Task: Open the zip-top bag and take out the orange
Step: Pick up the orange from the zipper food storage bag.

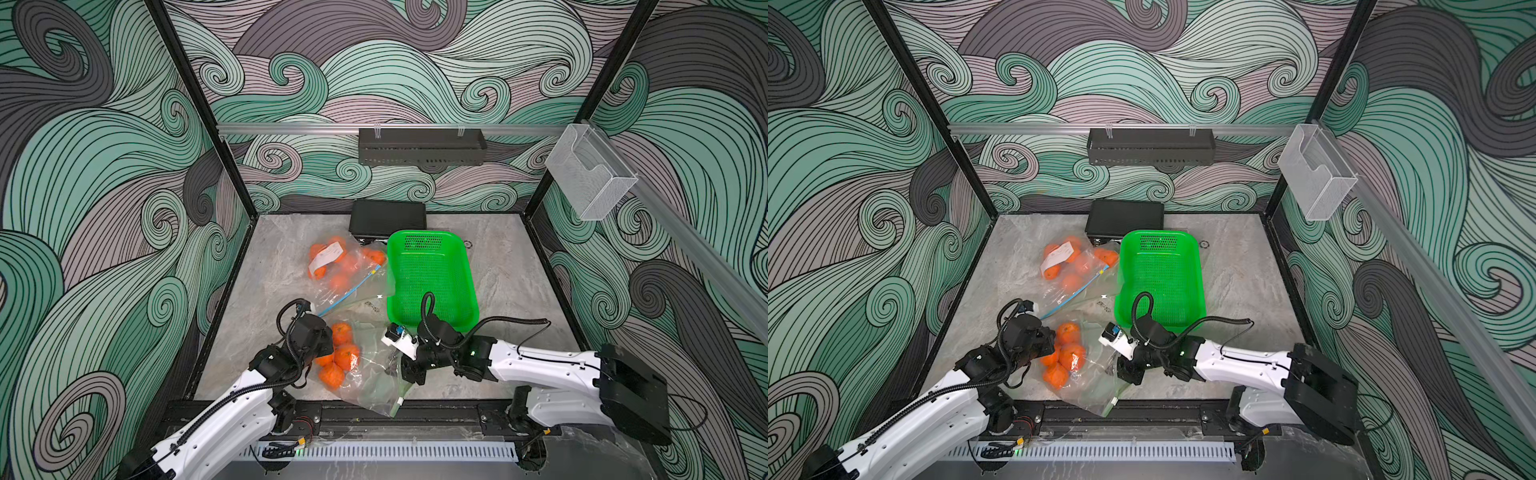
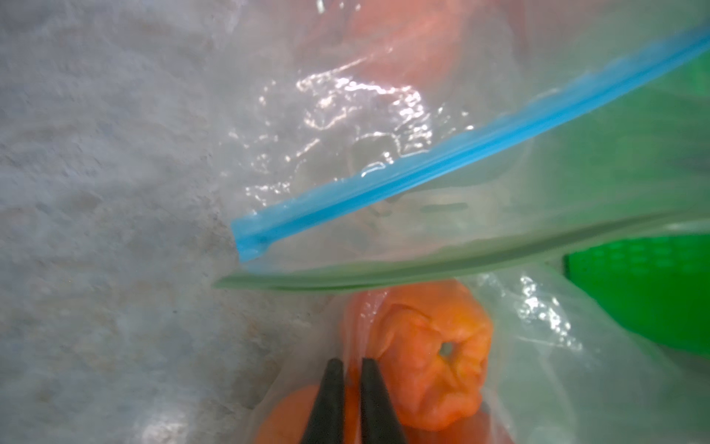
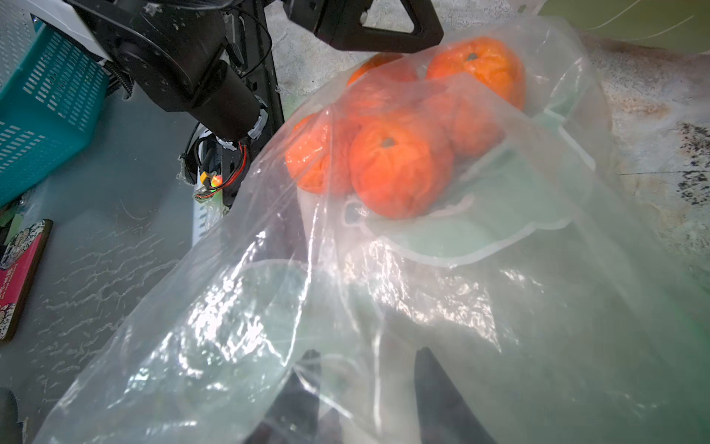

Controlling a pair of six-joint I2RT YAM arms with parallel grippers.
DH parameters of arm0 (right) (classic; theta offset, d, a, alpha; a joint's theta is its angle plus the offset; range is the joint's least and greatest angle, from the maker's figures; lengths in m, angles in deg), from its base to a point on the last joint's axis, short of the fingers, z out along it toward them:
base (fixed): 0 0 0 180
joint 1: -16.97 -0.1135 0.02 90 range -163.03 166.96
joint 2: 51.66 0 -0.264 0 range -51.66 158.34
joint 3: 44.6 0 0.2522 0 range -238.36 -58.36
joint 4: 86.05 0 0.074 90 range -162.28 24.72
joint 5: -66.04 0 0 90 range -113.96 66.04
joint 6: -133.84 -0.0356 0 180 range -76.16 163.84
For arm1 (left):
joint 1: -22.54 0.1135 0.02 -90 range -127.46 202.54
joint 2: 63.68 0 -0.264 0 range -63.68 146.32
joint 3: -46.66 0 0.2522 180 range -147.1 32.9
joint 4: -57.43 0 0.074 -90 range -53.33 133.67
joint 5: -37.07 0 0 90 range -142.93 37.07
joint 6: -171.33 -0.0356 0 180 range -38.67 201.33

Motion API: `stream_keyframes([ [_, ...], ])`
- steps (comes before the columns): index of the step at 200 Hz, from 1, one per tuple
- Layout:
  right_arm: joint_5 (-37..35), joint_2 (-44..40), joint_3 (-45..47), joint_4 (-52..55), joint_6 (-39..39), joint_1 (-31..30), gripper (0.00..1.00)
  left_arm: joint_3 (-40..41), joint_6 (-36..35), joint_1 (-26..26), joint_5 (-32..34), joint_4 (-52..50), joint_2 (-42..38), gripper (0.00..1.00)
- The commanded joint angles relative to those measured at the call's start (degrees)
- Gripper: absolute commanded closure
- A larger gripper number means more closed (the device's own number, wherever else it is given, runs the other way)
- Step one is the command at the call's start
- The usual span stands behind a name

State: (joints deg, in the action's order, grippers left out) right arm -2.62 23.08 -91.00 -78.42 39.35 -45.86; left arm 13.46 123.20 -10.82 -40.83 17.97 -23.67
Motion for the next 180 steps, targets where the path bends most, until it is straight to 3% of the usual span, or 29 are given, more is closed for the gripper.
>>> stream_keyframes([
  [1, 0.47, 1.6, -0.86, -3.27, 0.27, -0.44, 0.57, -2.41, -0.21, 0.49, -0.46, -0.41, -0.43, 1.0],
  [39, -0.72, 3.34, -1.02, -7.79, -0.82, -0.54, 0.57, -9.68, -2.0, 0.49, -0.33, -6.52, -5.36, 1.0],
  [66, -1.66, 5.58, -0.16, -14.31, 0.62, -1.63, 0.54, -16.48, -5.57, 0.49, -6.08, -9.43, -7.2, 1.0],
  [100, -8.84, 9.28, 0.69, -20.57, 0.75, -2.71, 0.49, -22.94, -6.58, 0.49, -7.88, -16.99, -7.99, 1.0],
  [129, -12.03, 14.29, 1.61, -28.58, 1.24, -3.4, 0.44, -23.02, -7.93, 0.5, -8.49, -18.0, -11.18, 1.0],
  [180, -14.94, 23.0, 4.24, -38.82, 3.1, -5.08, 0.24, -21.56, -9.03, 0.49, -10.68, -15.49, -14.78, 1.0],
])
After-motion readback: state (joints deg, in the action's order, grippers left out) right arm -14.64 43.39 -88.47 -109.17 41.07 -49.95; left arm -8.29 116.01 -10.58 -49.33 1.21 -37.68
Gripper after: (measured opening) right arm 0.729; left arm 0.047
